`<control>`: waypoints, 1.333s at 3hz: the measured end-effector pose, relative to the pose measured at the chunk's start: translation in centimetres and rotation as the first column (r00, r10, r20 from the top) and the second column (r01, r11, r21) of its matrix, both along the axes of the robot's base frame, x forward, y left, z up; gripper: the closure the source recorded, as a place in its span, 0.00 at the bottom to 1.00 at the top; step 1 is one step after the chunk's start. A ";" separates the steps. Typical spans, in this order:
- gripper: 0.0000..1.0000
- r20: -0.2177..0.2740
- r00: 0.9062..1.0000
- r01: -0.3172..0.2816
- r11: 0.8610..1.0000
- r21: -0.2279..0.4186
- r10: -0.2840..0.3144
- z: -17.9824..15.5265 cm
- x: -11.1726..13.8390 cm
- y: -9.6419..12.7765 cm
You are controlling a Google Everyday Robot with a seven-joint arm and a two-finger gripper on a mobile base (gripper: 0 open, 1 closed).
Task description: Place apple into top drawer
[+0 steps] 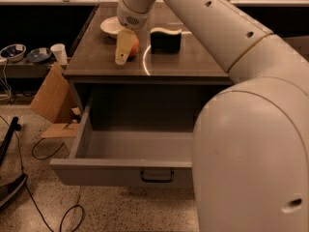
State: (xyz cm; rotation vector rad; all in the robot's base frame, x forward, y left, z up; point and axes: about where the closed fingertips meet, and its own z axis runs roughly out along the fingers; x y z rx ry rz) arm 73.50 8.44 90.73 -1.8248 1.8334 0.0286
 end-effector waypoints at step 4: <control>0.00 -0.108 0.994 -0.005 0.998 -0.061 -0.002 -4.6 2.5 0.9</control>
Offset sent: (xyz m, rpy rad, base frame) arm 0.0258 0.0190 -0.0271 -0.0541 0.0806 0.0507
